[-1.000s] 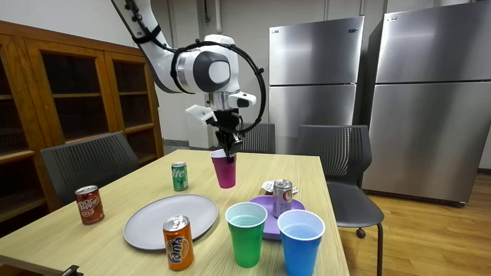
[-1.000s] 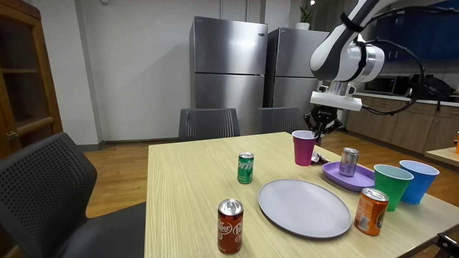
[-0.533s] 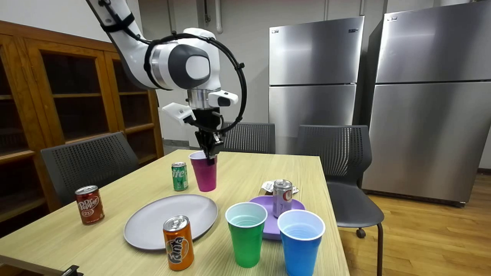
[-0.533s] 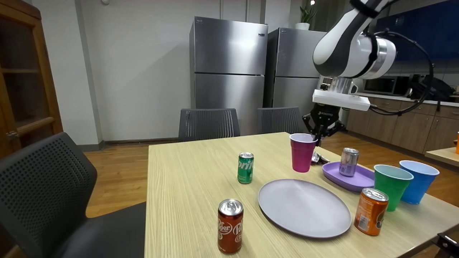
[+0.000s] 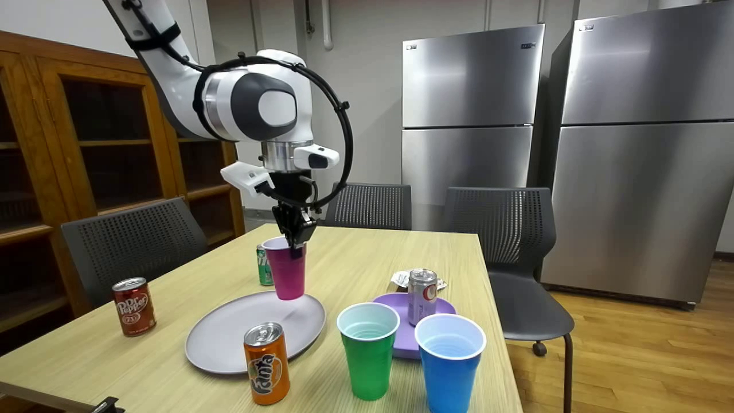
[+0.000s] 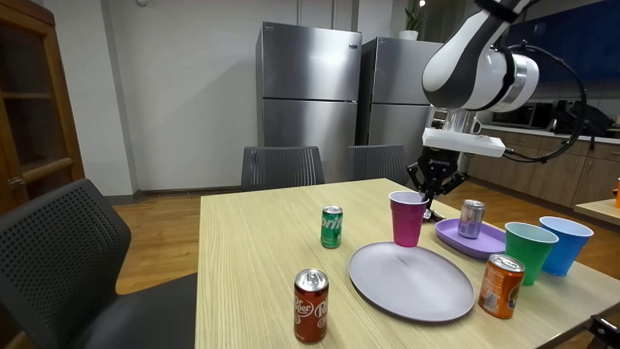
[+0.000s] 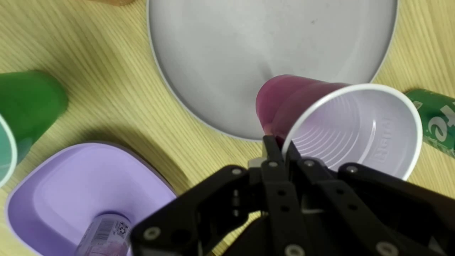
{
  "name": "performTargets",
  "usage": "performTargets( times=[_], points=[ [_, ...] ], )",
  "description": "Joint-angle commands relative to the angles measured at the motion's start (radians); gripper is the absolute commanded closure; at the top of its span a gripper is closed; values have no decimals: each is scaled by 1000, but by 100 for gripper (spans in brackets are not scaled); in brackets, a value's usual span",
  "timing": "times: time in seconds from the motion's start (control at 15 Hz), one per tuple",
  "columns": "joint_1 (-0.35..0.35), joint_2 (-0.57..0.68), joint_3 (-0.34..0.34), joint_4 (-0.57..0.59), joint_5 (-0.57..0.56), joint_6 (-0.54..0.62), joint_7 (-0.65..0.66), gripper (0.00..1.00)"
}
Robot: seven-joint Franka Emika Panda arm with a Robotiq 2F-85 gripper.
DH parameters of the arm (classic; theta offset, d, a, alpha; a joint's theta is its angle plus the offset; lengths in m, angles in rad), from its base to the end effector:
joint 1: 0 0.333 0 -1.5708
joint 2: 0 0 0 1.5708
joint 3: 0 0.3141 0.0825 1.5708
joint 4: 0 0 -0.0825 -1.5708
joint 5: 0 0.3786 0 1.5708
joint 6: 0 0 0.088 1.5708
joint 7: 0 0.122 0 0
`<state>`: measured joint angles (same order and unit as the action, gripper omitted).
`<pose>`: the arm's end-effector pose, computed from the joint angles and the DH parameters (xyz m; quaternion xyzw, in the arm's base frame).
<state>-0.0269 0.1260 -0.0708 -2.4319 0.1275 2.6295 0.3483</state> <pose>0.4926 -0.0509 0.2485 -0.9608 0.2732 -0.0322 0.0331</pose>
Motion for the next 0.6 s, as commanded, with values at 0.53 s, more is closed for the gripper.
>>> performTargets(
  times=[0.53],
  points=[
    [6, 73, 19, 34, 18, -7, -22, 99]
  ],
)
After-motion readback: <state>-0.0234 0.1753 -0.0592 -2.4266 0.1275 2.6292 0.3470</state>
